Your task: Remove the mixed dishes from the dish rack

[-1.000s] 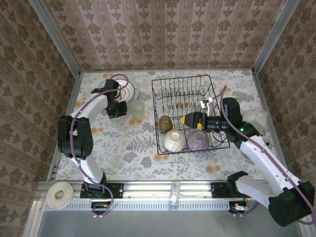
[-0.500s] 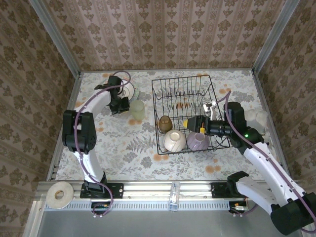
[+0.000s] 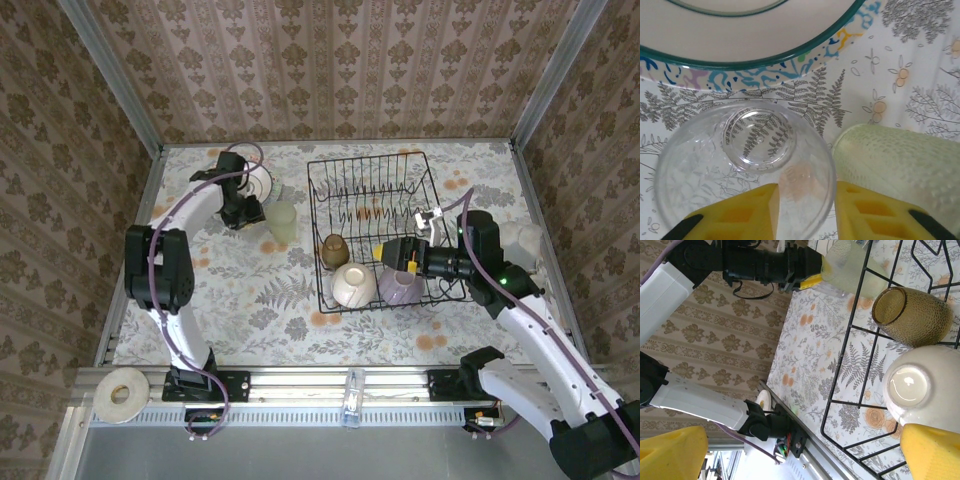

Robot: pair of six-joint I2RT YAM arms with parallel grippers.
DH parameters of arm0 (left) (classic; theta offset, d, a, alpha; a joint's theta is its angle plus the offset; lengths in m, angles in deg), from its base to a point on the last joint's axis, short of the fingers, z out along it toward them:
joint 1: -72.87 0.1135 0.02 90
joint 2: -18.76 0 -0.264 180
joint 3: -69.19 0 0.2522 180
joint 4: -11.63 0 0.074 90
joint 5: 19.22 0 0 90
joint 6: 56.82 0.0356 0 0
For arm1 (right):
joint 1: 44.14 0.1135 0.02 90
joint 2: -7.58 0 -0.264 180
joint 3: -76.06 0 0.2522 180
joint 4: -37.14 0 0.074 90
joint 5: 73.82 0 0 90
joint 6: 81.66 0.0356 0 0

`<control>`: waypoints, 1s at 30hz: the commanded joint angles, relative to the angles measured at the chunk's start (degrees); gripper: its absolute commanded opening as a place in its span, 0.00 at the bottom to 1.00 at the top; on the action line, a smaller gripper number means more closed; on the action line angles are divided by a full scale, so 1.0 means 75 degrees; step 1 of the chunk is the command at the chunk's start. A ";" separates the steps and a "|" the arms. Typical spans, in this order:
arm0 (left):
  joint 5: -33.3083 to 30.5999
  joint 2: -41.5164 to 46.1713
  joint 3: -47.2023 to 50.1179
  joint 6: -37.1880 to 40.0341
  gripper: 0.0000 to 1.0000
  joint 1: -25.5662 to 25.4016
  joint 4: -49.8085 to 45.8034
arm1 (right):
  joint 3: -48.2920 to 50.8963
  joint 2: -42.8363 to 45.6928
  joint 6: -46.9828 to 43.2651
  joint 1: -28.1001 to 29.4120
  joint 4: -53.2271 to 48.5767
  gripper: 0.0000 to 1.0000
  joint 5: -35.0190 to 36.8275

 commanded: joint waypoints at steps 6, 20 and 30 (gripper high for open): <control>-0.0168 0.0764 0.0144 0.0041 0.45 0.0010 -0.0265 | 0.0160 0.0339 0.0202 0.0012 -0.0138 1.00 0.0083; -0.0018 0.1976 0.0473 0.0088 0.67 0.0196 -0.0220 | 0.0062 0.0094 0.0098 0.0037 -0.0128 1.00 0.0152; 0.0794 0.4177 0.1160 0.0657 1.00 0.0431 0.0182 | -0.0621 -0.0803 -0.0524 0.0513 -0.0595 1.00 0.1039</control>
